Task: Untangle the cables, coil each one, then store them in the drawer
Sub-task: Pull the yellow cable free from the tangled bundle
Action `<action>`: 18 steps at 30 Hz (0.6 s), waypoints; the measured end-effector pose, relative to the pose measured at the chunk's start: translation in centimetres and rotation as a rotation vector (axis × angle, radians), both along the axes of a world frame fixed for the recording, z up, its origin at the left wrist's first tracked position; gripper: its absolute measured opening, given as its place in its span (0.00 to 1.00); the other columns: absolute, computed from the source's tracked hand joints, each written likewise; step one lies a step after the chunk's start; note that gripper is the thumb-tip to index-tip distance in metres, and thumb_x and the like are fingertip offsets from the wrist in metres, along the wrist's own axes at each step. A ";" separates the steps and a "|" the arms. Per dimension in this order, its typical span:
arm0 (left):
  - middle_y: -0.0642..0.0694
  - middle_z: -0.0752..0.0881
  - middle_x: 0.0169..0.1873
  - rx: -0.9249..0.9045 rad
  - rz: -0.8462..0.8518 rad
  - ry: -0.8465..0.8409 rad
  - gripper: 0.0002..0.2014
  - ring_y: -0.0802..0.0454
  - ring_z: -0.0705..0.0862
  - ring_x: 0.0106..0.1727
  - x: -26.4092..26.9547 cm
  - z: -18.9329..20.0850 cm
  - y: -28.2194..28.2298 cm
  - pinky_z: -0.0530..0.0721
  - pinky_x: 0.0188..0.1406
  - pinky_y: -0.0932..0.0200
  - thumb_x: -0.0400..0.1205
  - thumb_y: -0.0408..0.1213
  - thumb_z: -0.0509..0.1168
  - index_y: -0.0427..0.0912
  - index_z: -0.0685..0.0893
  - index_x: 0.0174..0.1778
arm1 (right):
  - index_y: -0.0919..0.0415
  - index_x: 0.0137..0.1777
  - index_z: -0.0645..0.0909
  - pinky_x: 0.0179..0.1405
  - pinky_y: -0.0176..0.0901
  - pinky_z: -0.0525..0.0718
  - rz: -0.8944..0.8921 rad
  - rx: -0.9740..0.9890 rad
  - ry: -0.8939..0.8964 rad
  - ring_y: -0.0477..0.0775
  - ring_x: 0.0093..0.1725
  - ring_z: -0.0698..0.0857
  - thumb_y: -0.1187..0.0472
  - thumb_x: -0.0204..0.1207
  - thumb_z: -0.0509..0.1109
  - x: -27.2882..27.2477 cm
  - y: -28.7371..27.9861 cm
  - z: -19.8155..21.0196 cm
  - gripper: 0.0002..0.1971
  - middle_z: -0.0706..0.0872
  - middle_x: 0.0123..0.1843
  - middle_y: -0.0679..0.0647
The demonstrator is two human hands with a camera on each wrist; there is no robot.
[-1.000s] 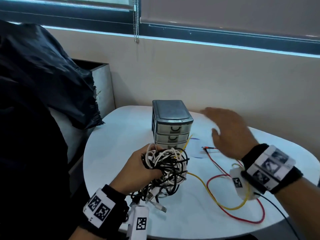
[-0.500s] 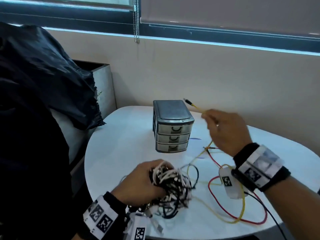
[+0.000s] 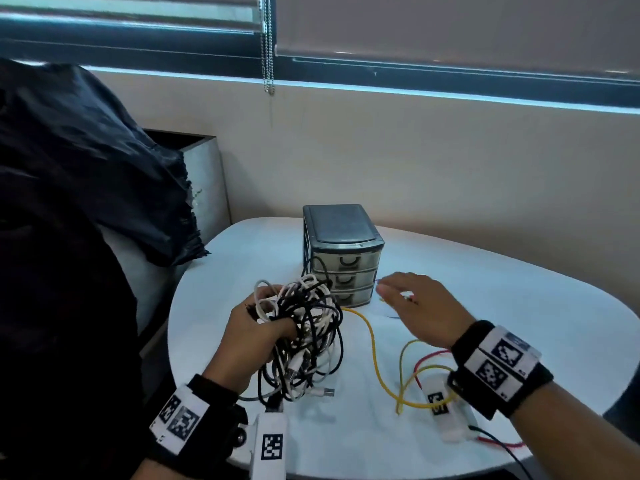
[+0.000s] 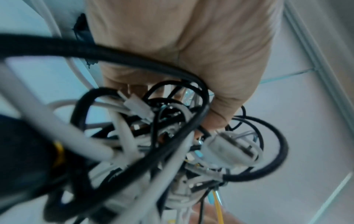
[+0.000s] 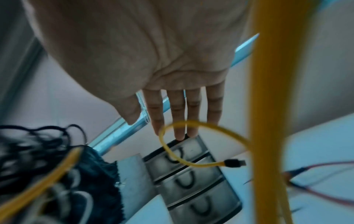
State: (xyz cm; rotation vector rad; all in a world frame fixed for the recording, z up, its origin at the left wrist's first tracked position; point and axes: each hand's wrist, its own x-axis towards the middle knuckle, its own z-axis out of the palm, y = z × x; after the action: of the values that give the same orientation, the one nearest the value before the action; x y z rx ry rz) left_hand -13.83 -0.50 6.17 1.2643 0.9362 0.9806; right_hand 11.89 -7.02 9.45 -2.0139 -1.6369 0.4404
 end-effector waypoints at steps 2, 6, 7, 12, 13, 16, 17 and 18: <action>0.37 0.91 0.43 -0.049 0.057 -0.036 0.23 0.45 0.88 0.41 -0.1 0.0 0.3 0.85 0.41 0.51 0.61 0.25 0.70 0.42 0.89 0.53 | 0.55 0.60 0.85 0.67 0.54 0.80 0.107 -0.006 0.178 0.51 0.61 0.84 0.29 0.78 0.55 -2.5 0.1 0.5 0.33 0.88 0.59 0.53; 0.40 0.88 0.35 -0.109 0.134 -0.100 0.17 0.46 0.84 0.34 -0.8 0.1 0.7 0.82 0.33 0.57 0.72 0.15 0.64 0.38 0.88 0.49 | 0.56 0.60 0.82 0.45 0.34 0.86 0.288 -0.236 0.435 0.41 0.37 0.87 0.46 0.77 0.72 -5.5 -0.4 2.1 0.18 0.90 0.46 0.58; 0.41 0.87 0.34 -0.115 0.146 -0.106 0.17 0.47 0.82 0.33 -1.1 0.1 0.8 0.80 0.31 0.58 0.73 0.15 0.64 0.38 0.88 0.48 | 0.56 0.62 0.79 0.33 0.26 0.80 0.321 -0.295 0.404 0.38 0.29 0.83 0.53 0.77 0.75 -5.9 -0.7 2.3 0.17 0.90 0.43 0.57; 0.43 0.86 0.32 -0.116 0.172 -0.086 0.17 0.50 0.81 0.30 -2.6 0.0 1.6 0.79 0.24 0.61 0.73 0.15 0.62 0.40 0.86 0.46 | 0.58 0.53 0.82 0.31 0.40 0.82 0.202 -0.078 0.312 0.46 0.26 0.85 0.64 0.80 0.70 -5.5 0.1 0.9 0.04 0.89 0.29 0.57; 0.43 0.87 0.33 -0.103 0.172 -0.065 0.17 0.49 0.82 0.31 -2.8 0.0 1.7 0.80 0.26 0.60 0.73 0.14 0.63 0.40 0.86 0.48 | 0.57 0.50 0.83 0.31 0.38 0.80 0.154 -0.011 0.255 0.44 0.26 0.84 0.64 0.80 0.70 -5.0 0.6 0.7 0.02 0.89 0.29 0.56; 0.49 0.91 0.35 0.043 0.179 0.074 0.21 0.51 0.87 0.36 -2.9 0.0 1.7 0.83 0.33 0.60 0.72 0.15 0.68 0.46 0.88 0.49 | 0.49 0.55 0.85 0.41 0.39 0.80 0.061 0.047 0.048 0.43 0.37 0.86 0.58 0.79 0.70 -4.0 1.5 0.8 0.07 0.88 0.36 0.46; 0.51 0.91 0.35 0.121 0.171 0.136 0.22 0.54 0.88 0.36 -2.8 0.1 1.5 0.85 0.35 0.61 0.70 0.15 0.69 0.48 0.88 0.48 | 0.47 0.60 0.84 0.46 0.40 0.80 0.054 0.029 0.004 0.44 0.42 0.85 0.55 0.79 0.70 -3.8 1.6 0.7 0.11 0.87 0.41 0.43; 0.53 0.91 0.36 0.188 0.164 0.188 0.23 0.56 0.88 0.37 -2.5 0.1 1.2 0.86 0.39 0.60 0.69 0.15 0.70 0.50 0.88 0.47 | 0.45 0.65 0.82 0.50 0.40 0.80 0.067 -0.006 -0.009 0.44 0.47 0.84 0.54 0.78 0.71 -4.0 1.5 0.7 0.15 0.87 0.45 0.42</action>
State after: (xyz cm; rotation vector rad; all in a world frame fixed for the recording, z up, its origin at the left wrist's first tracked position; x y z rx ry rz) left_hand -16.37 0.75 6.30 1.4744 1.1284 1.1120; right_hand 7.91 -5.50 10.14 -1.9723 -1.7148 0.4615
